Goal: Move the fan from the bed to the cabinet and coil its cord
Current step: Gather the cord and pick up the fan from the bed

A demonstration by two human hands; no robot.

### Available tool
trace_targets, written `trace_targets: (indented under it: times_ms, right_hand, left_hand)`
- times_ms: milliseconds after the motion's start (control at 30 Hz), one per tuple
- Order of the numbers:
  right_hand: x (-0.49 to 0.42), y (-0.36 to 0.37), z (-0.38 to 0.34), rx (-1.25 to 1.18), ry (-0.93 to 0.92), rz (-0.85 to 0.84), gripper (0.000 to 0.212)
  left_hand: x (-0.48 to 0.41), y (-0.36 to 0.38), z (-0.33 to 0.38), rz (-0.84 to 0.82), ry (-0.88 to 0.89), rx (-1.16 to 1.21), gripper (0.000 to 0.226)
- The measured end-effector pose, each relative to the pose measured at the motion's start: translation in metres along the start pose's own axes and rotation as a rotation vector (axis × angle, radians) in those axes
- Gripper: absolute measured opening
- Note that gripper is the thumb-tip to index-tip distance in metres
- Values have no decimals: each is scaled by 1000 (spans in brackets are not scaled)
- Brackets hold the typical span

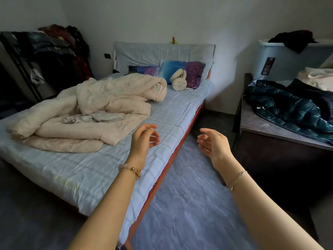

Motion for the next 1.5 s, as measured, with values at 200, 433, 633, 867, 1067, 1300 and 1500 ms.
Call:
trace_targets:
  times_ms: [200, 433, 633, 867, 1067, 1300, 1500]
  right_hand:
    - [-65, 17, 9, 23, 1, 72, 23]
    - [-192, 17, 11, -10, 55, 98, 25]
    - [-324, 28, -6, -40, 122, 28, 20]
    - [-448, 46, -39, -28, 100, -44, 23]
    - [-554, 42, -54, -40, 90, -6, 25]
    - [-713, 68, -72, 41, -1, 5, 26]
    - [-829, 87, -89, 3, 17, 47, 25]
  left_hand:
    - [-66, 16, -26, -1, -64, -5, 25]
    - [-171, 68, -63, -21, -109, 16, 25]
    - [-290, 128, -66, 10, -125, 33, 25]
    - [-405, 167, -60, 59, -80, 41, 27]
    - [-512, 204, -80, 56, -69, 77, 26]
    - [-684, 253, -104, 26, -8, 80, 25]
    - [-807, 288, -110, -2, -42, 121, 24]
Point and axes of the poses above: each hand's wrist, its own x-axis away from the middle knuckle, its own y-axis out of the palm, z = x × y, the point moved 4 cm from there along -x, towards the middle knuckle, and after that the axes turned 10 degrees about -x, right-handed, at the moved point
